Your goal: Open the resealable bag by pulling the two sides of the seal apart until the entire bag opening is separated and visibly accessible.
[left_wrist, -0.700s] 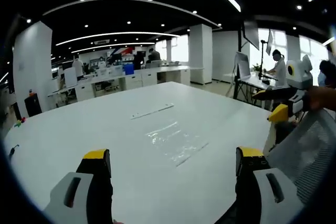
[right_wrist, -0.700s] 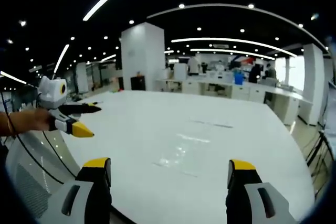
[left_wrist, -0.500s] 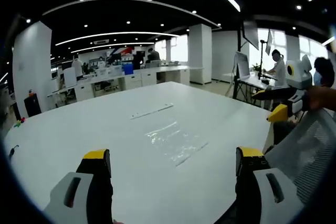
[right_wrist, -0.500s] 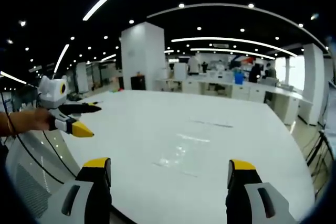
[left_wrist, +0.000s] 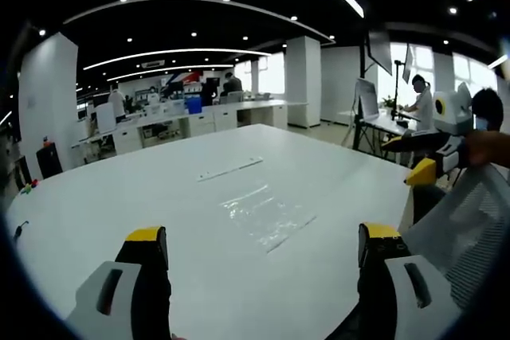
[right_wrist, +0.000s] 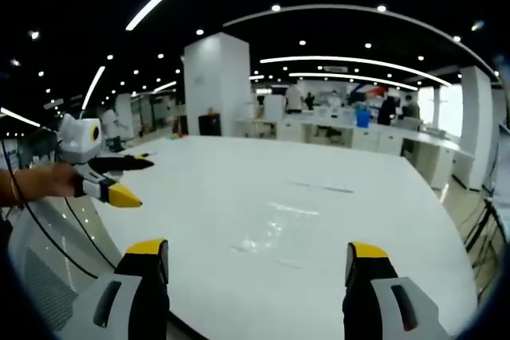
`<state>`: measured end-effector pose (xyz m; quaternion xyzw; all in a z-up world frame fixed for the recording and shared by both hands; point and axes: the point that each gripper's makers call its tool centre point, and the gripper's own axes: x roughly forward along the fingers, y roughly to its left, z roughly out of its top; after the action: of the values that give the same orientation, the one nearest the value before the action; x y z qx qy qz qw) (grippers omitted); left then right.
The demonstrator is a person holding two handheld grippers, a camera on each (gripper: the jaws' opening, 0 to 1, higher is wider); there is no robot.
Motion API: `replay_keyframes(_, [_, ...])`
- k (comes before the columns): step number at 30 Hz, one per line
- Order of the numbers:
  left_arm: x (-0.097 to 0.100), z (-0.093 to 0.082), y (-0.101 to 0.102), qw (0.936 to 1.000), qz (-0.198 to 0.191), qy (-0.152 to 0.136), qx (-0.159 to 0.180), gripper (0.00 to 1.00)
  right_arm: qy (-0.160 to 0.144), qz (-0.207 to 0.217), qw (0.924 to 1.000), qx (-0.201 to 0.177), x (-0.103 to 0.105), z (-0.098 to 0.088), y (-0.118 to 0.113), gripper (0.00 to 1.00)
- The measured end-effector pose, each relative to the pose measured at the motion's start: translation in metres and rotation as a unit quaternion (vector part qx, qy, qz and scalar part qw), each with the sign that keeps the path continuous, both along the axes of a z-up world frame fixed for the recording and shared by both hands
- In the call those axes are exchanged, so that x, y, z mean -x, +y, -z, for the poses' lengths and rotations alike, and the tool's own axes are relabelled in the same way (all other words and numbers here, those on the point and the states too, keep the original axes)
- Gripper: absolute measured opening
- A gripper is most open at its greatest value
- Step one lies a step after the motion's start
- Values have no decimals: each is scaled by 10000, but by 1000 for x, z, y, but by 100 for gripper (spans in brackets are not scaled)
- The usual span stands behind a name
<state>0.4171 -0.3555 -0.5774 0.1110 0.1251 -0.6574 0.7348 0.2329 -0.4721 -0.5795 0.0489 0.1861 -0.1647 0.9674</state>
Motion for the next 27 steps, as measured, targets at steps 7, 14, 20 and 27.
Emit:
replay_keyframes(7, [2,1,-1,10000,31,11,-9,98,30,-27,10000,-18,0,2,1,91])
replay_keyframes(14, [5,3,-1,9999,96,-7,-71,98,44,-34,10000,-14,0,2,1,91])
replay_keyframes(20, [6,5,-2,9998,128,-29,-119,98,28,-24,10000,-7,0,1,1,91])
replay_keyframes(27, [6,6,-1,9998,126,-35,-147,97,25,-42,10000,-17,0,1,2,90])
